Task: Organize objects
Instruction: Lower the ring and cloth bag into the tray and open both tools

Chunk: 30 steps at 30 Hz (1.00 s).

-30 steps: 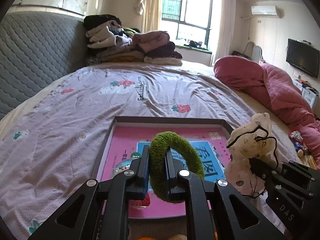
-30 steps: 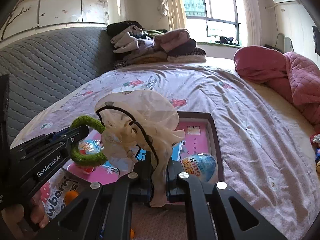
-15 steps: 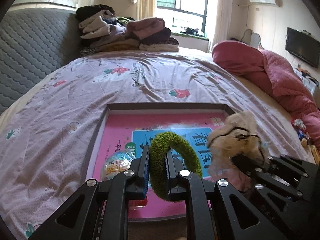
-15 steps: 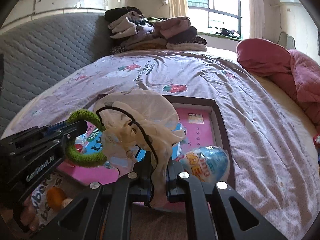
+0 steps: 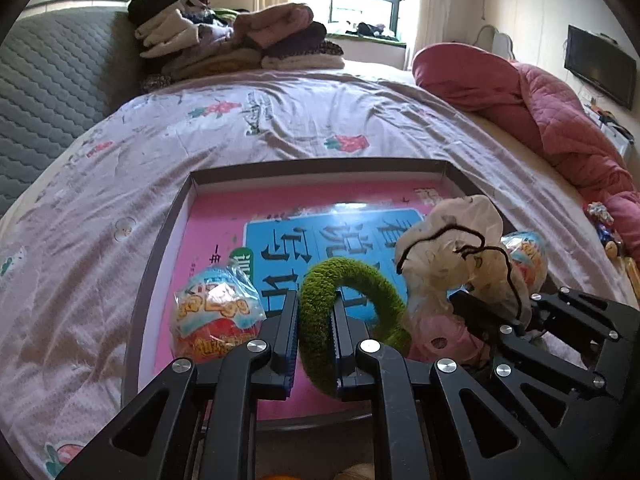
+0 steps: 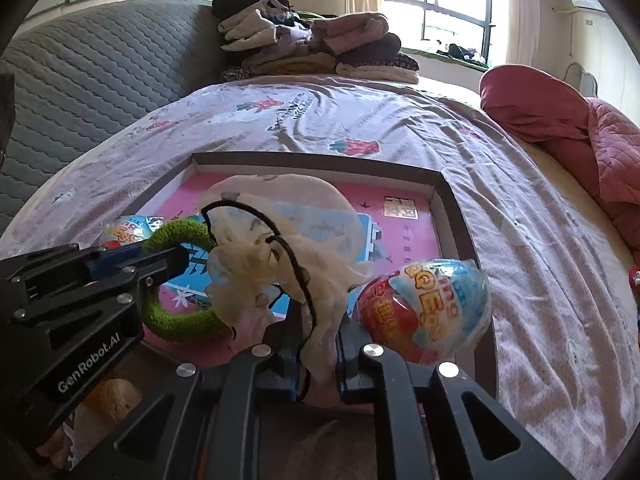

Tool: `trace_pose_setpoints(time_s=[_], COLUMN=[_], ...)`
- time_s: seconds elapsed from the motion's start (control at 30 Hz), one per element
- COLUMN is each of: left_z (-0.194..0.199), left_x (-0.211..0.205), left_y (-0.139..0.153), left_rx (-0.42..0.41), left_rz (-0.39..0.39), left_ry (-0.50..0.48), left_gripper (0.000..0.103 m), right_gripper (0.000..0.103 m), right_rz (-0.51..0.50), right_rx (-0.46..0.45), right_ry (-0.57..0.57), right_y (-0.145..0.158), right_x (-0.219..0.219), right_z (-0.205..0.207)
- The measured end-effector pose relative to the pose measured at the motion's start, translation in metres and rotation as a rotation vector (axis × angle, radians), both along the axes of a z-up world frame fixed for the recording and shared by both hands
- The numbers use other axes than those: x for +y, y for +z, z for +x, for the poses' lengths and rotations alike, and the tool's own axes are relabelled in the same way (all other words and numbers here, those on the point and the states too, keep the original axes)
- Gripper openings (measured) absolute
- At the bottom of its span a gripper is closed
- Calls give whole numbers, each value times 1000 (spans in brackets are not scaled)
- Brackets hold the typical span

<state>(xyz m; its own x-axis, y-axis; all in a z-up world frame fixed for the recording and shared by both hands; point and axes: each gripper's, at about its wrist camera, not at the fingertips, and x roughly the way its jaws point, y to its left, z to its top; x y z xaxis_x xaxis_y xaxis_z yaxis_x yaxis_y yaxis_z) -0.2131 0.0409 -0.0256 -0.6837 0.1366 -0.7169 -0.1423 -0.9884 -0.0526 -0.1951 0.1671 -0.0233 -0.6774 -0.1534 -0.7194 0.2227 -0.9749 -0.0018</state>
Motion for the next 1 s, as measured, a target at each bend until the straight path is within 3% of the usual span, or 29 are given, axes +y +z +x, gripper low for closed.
trace_pose_setpoints(time_s=[0.37,0.6,0.73,1.0], left_z=[0,3,3,4], left_x=[-3,-6,-10,-15], left_y=[-2,6,10,16], left_rx=[-30,9,22,36], left_rz=[6,-9,5,14], left_ry=[-11,-13,-4,8], left_gripper=[25,44,48,50], right_gripper=[33,38,45,46], right_rz=[43,18,18,12], right_rx=[33,49,64,82], right_ry=[-9,-14,-38,-65], right_y=[6,12,16,20], right_x=[-1,7,11,18], right_z=[3,5,4,2])
